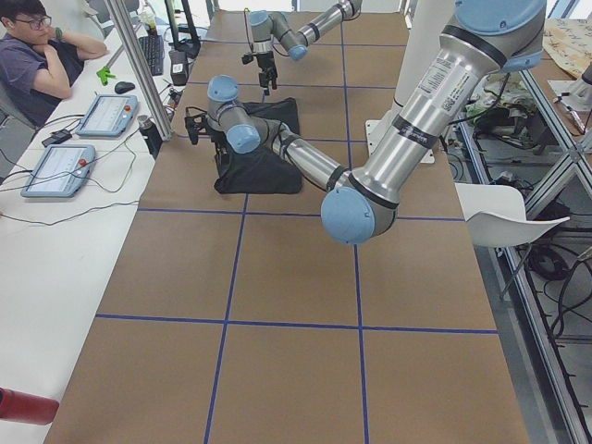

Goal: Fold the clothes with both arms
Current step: 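Lower the right gripper to the folded shirt's side edge and grasp it, then drag the shirt edge toward the robot with the right gripper, then release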

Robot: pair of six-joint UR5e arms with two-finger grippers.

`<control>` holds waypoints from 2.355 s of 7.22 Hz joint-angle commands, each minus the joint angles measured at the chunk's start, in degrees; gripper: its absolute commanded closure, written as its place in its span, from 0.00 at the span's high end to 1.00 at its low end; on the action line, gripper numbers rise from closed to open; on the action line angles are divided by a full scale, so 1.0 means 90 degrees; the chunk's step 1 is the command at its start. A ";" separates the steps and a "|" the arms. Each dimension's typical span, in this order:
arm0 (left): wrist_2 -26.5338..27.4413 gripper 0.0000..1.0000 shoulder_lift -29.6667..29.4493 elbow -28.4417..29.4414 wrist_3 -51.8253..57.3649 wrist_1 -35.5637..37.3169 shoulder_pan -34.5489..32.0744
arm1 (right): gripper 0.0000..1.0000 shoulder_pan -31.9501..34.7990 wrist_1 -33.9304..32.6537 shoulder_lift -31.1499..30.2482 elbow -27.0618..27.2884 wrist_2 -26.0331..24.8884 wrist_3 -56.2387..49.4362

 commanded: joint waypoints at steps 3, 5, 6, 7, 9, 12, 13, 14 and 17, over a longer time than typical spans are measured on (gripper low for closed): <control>0.0013 0.99 0.0019 -0.0226 -0.0010 0.0067 0.0004 | 0.98 -0.0713 0.0009 -0.0583 0.0421 -0.0257 0.0002; 0.0023 0.99 0.0019 -0.0256 -0.0010 0.0126 0.0004 | 0.84 -0.0764 0.0009 -0.0563 0.0422 -0.0298 0.0002; 0.0023 0.99 0.0009 -0.0256 -0.0010 0.0126 0.0004 | 0.53 -0.0706 0.0009 -0.0573 0.0431 -0.0250 0.0002; 0.0033 0.99 0.0009 -0.0256 -0.0010 0.0126 0.0004 | 0.11 -0.0628 0.0029 -0.0592 0.0480 -0.0259 0.0002; 0.0043 0.99 0.0009 -0.0256 -0.0010 0.0126 0.0004 | 0.00 -0.0550 -0.0010 -0.0612 0.0451 -0.0055 -0.0008; 0.0052 0.99 0.0019 -0.0256 -0.0020 0.0116 -0.0005 | 0.00 -0.0530 0.0048 -0.0797 0.0674 0.0149 0.0002; 0.0052 0.99 0.0019 -0.0275 -0.0020 0.0116 -0.0005 | 0.00 -0.0569 0.0039 -0.1059 0.1130 0.0335 0.0002; 0.0052 0.99 0.0029 -0.0304 -0.0020 0.0116 -0.0015 | 0.00 -0.0772 0.0010 -0.1293 0.1540 0.0781 0.0002; 0.0052 0.99 0.0048 -0.0538 -0.0029 0.0320 -0.0015 | 0.00 -0.1639 0.0048 -0.1248 0.2342 0.1743 0.0710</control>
